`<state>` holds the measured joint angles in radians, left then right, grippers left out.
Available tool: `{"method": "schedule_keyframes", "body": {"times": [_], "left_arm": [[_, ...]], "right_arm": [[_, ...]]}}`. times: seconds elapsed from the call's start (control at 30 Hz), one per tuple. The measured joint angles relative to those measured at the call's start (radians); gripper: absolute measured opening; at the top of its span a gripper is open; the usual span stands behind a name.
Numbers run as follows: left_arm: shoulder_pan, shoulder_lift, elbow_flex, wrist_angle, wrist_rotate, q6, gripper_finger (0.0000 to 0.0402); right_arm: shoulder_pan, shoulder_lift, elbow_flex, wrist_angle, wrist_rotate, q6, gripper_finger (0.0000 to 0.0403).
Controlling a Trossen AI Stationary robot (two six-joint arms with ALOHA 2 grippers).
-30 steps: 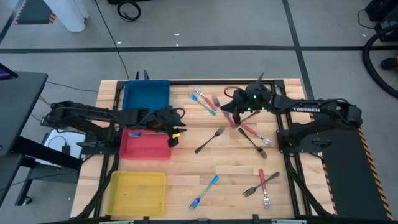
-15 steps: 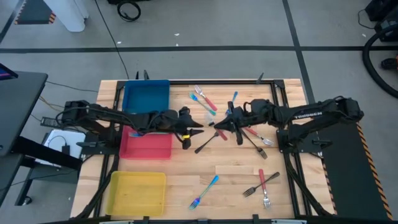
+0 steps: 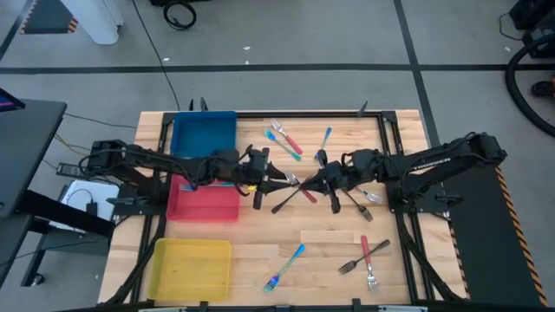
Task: Sort silverware by color (type)
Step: Put the pink fork into the blue bin
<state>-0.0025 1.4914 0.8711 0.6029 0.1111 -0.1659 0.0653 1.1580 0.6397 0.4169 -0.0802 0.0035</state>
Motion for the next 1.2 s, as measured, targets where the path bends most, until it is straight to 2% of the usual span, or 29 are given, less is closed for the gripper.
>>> {"method": "schedule_keyframes", "body": {"times": [0.4, 0.57, 0.73, 1.2], "left_arm": [[0.0, 0.0, 0.0, 0.04, 0.017, -0.006, 0.0103], [0.0, 0.0, 0.0, 0.078, 0.015, -0.006, 0.0103], [0.008, 0.0, 0.0, 0.105, -0.043, -0.005, 0.0103], [0.06, 0.015, 0.0, 0.173, -0.01, -0.009, 0.01]], "right_arm": [[-0.003, 0.005, 0.0, 0.024, 0.066, -0.007, 0.0002], [-0.003, 0.019, 0.0, 0.06, 0.064, -0.015, 0.0002], [-0.004, 0.019, 0.0, 0.068, 0.063, -0.009, 0.0002], [-0.018, 0.018, 0.0, 0.058, 0.064, 0.003, 0.0002]]}}
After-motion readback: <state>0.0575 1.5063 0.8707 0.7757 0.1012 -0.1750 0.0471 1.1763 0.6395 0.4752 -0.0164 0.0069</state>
